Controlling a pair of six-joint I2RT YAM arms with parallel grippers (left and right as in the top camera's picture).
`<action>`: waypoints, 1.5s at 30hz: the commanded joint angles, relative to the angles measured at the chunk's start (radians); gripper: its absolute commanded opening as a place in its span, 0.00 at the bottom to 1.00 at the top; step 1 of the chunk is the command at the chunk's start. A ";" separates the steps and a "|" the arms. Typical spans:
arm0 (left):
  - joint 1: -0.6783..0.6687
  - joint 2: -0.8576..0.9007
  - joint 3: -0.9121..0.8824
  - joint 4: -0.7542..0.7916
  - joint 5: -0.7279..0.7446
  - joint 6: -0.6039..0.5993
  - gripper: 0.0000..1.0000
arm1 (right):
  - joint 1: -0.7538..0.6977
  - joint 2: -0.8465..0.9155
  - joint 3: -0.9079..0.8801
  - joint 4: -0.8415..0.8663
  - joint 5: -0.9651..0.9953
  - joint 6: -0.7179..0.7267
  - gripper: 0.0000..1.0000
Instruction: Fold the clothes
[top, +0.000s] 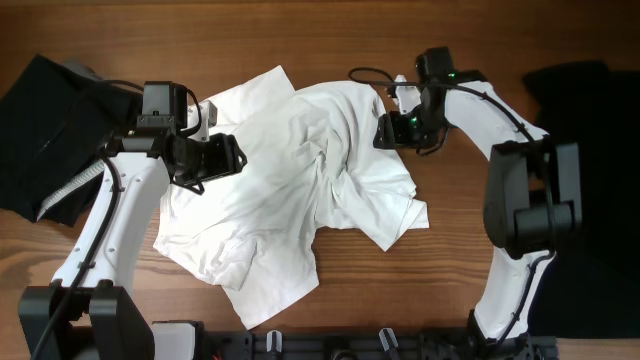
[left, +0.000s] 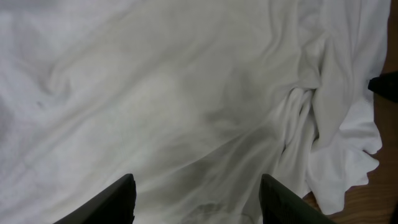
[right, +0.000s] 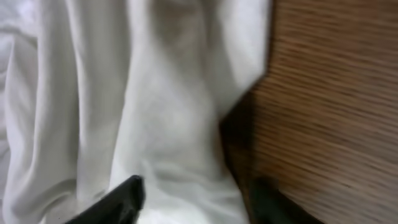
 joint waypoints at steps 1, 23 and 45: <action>-0.005 0.005 -0.008 0.000 -0.003 0.005 0.63 | 0.001 0.026 -0.009 0.003 -0.101 -0.039 0.37; -0.005 0.005 -0.008 0.026 -0.003 0.005 0.65 | 0.104 -0.231 0.050 -0.145 0.089 0.047 0.08; -0.005 0.005 -0.008 0.027 -0.003 0.006 0.67 | -0.072 -0.225 0.012 0.015 0.178 0.181 0.63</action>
